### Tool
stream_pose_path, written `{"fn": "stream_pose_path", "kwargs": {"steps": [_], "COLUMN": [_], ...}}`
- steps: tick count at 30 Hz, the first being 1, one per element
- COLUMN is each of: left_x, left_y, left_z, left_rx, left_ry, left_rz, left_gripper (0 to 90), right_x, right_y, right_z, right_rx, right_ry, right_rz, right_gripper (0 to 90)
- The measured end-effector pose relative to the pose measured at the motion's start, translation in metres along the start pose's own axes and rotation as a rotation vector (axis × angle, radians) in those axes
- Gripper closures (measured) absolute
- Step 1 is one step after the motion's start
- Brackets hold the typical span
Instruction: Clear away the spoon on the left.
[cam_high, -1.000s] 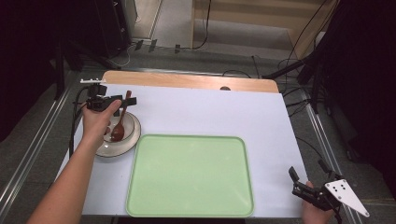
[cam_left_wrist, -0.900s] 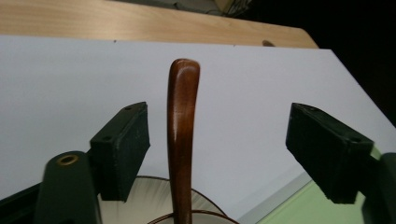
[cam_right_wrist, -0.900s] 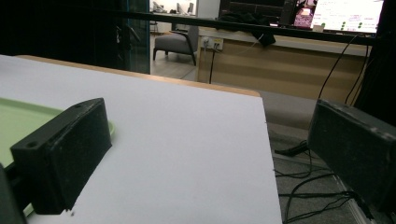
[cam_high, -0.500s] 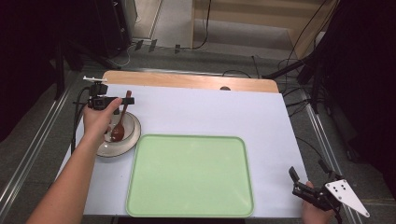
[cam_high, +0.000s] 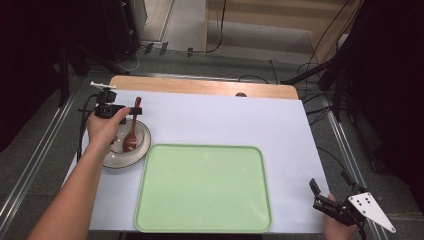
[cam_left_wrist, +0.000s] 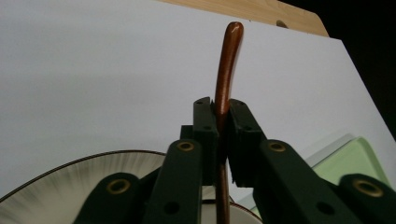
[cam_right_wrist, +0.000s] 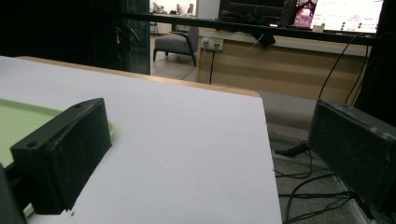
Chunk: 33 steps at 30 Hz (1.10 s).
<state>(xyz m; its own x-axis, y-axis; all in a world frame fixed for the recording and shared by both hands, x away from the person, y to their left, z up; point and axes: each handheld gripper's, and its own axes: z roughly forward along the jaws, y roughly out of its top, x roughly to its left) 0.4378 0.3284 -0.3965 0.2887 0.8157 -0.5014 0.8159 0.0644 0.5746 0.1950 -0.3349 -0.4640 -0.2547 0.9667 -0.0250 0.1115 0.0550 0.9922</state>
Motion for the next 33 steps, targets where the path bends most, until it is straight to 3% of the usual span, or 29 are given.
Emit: {"fn": "stream_pose_path", "kwargs": {"steps": [8, 17, 19, 20, 22, 33], "left_x": [-0.004, -0.012, -0.014, -0.017, -0.021, -0.037], "left_y": [-0.001, -0.001, -0.001, -0.001, -0.001, -0.004], "left_z": [-0.006, -0.020, -0.022, -0.026, -0.030, -0.047], "left_rx": [-0.014, -0.093, -0.102, -0.133, -0.150, -0.207], "left_ry": [-0.012, -0.044, -0.035, -0.035, -0.042, -0.089], "left_rz": [0.044, 0.090, 0.097, 0.114, 0.127, 0.158], "left_gripper": [85.2, 85.2, 85.2, 85.2, 85.3, 85.3], "right_x": [0.000, 0.000, 0.000, 0.000, 0.000, 0.000], "right_y": [0.000, 0.000, 0.000, 0.000, 0.000, 0.000], "right_z": [0.000, 0.000, 0.000, 0.000, 0.000, 0.000], "right_rx": [0.000, 0.000, 0.000, 0.000, 0.000, 0.001], "right_ry": [-0.002, -0.002, -0.001, -0.002, -0.001, -0.003], "right_rz": [-0.002, -0.002, -0.001, -0.003, -0.001, -0.002], "right_gripper": [0.0, 0.0, 0.0, 0.0, 0.0, 0.0]}}
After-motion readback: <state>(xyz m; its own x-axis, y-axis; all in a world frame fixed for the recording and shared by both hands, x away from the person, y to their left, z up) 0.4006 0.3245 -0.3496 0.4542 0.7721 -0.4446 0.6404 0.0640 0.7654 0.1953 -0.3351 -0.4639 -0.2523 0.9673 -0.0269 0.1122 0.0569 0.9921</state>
